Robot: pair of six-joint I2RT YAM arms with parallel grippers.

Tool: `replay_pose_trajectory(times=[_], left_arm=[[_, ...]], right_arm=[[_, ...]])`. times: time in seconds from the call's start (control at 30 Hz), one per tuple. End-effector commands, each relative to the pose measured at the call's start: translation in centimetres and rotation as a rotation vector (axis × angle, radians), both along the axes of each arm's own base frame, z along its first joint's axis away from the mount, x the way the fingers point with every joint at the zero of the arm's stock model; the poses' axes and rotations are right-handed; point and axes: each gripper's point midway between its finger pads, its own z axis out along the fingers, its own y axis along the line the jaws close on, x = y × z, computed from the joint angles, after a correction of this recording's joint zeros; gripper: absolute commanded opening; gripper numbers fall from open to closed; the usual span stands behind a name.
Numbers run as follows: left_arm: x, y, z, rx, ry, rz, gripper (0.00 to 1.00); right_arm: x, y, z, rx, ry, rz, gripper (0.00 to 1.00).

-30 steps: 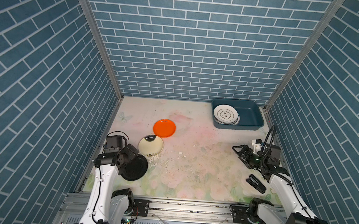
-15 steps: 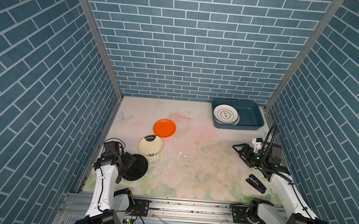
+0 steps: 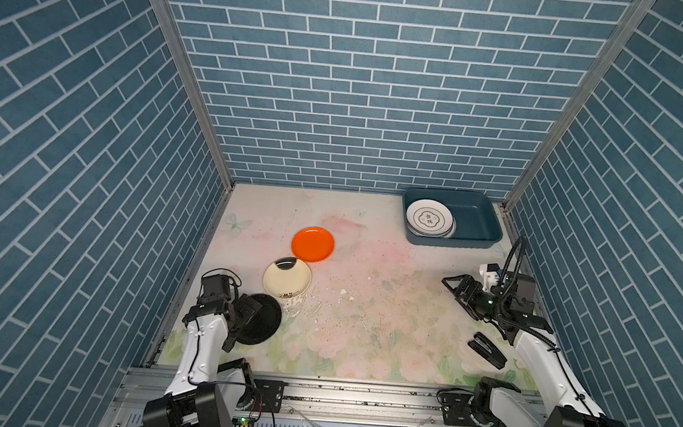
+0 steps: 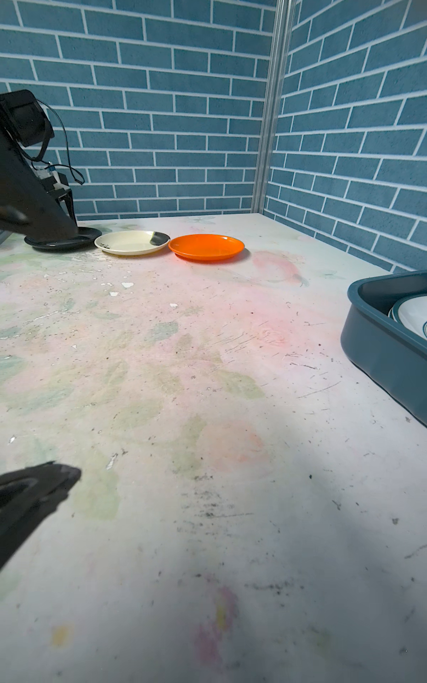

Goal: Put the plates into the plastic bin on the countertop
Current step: 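Grip the black plate's rim with the left gripper, then lift the black plate upright with the left gripper and tilt it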

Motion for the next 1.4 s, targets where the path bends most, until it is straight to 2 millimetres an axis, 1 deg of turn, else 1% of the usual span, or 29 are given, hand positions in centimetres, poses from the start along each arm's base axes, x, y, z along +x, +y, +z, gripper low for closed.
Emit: replay_pose_trajectory(times=[0.0, 0.17, 0.27, 0.33, 0.4, 0.47, 0.63, 0.7, 0.83, 1.0, 1.13, 1.2, 1.23, 1.27, 1.37], left_arm=[[0.2, -1.8, -1.9, -0.087, -0.046, -0.052, 0.97], [0.3, -2.7, -2.6, -0.119, -0.078, -0.083, 0.91], [0.4, -2.8, -2.6, -0.12, -0.09, -0.1, 0.87], [0.4, -2.8, -2.7, -0.122, -0.091, -0.1, 0.86], [0.5, -2.9, -2.7, -0.125, -0.096, -0.103, 0.82], [0.4, -2.9, -2.7, -0.122, -0.093, -0.103, 0.75], [-0.4, -2.3, -3.4, -0.092, -0.054, -0.081, 0.73], [-0.3, -2.4, -3.5, -0.097, -0.06, -0.083, 0.67], [-0.3, -2.7, -3.6, -0.109, -0.071, -0.083, 0.42], [-0.6, -2.8, -3.9, -0.116, -0.061, -0.07, 0.33], [-0.6, -2.8, -3.9, -0.119, -0.055, -0.072, 0.15], [-0.6, -2.8, -3.9, -0.118, -0.056, -0.072, 0.11], [-0.6, -2.8, -3.9, -0.118, -0.057, -0.074, 0.08], [-0.6, -2.8, -4.0, -0.118, -0.056, -0.075, 0.06], [-0.6, -2.8, -4.0, -0.119, -0.052, -0.076, 0.05]], right_arm=[[0.7, -0.3, 0.9, -0.032, -0.032, 0.008, 0.95], [0.7, -0.4, 0.6, -0.028, -0.019, 0.001, 0.94], [0.8, -0.4, 0.7, -0.024, -0.019, -0.002, 0.94], [0.9, -0.3, 0.7, -0.017, -0.019, -0.002, 0.94], [0.9, -0.4, 0.6, -0.013, -0.017, -0.008, 0.95], [0.9, -0.3, 0.6, -0.008, -0.015, -0.006, 0.94], [0.8, -0.4, 0.4, -0.007, -0.006, -0.011, 0.94], [0.8, -0.4, 0.5, -0.007, -0.008, -0.01, 0.94], [0.8, -0.4, 0.5, -0.003, -0.006, -0.009, 0.94], [0.7, -0.3, 0.4, 0.0, -0.005, -0.008, 0.94], [0.6, -0.1, 0.7, 0.012, -0.017, 0.006, 0.94], [0.5, 0.2, 1.1, 0.028, -0.028, 0.022, 0.94], [0.5, 0.4, 1.2, 0.034, -0.032, 0.028, 0.94], [0.4, 0.6, 1.4, 0.045, -0.037, 0.039, 0.94], [0.4, 1.2, 1.9, 0.088, -0.05, 0.064, 0.94]])
